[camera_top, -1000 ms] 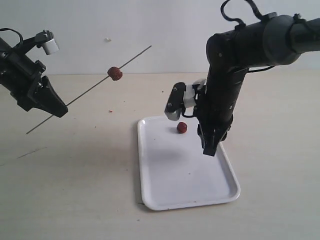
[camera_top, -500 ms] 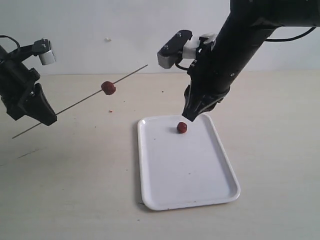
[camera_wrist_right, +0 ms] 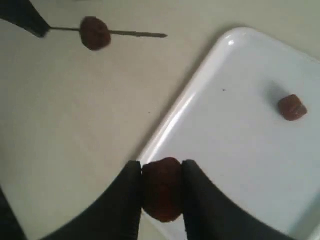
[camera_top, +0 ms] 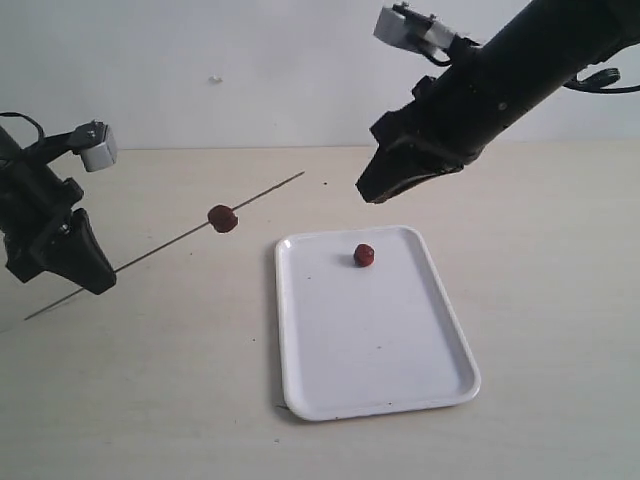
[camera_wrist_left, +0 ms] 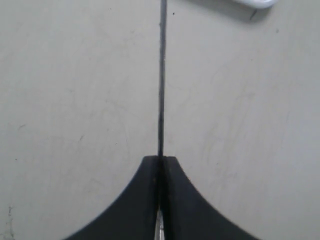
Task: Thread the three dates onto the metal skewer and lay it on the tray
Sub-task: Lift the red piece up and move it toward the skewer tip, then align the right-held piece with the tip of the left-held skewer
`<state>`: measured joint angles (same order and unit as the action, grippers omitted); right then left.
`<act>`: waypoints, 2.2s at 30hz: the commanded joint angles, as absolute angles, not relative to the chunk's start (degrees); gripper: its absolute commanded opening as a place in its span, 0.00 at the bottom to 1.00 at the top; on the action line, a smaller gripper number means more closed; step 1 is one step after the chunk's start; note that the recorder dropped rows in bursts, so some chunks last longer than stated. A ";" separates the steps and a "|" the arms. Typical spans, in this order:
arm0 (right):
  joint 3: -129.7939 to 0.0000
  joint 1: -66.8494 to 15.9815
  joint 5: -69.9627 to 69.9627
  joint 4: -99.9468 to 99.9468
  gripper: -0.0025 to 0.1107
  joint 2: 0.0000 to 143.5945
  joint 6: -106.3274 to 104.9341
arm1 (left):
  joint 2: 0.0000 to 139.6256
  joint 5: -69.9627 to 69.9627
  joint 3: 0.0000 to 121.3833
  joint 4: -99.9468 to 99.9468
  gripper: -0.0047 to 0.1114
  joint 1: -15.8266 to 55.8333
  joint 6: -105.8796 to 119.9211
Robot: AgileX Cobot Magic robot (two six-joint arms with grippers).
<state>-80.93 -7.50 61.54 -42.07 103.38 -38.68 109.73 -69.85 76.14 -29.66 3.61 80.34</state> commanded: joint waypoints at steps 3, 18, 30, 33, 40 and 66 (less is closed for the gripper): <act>-80.91 -5.92 64.52 -49.41 0.26 102.72 -29.61 | 109.61 -69.96 75.27 -35.64 0.04 3.42 83.11; -81.02 -5.92 69.02 -49.57 0.26 102.72 -31.04 | 109.61 -69.96 68.29 -41.71 0.04 3.43 92.69; -81.02 -5.92 69.96 -52.93 0.26 101.31 -55.91 | 109.61 -69.96 65.35 -42.71 0.04 3.43 94.44; -81.02 -5.92 69.96 -54.02 0.26 101.31 -55.91 | 109.61 -69.96 64.23 -43.79 0.04 3.43 95.99; -81.02 -5.92 69.96 -56.10 0.26 101.31 -55.44 | 109.61 -69.96 63.97 -44.55 0.04 3.43 96.24; -81.02 -6.03 69.96 -55.38 0.26 101.31 -57.16 | 109.61 -69.96 60.57 -48.07 0.04 3.43 103.96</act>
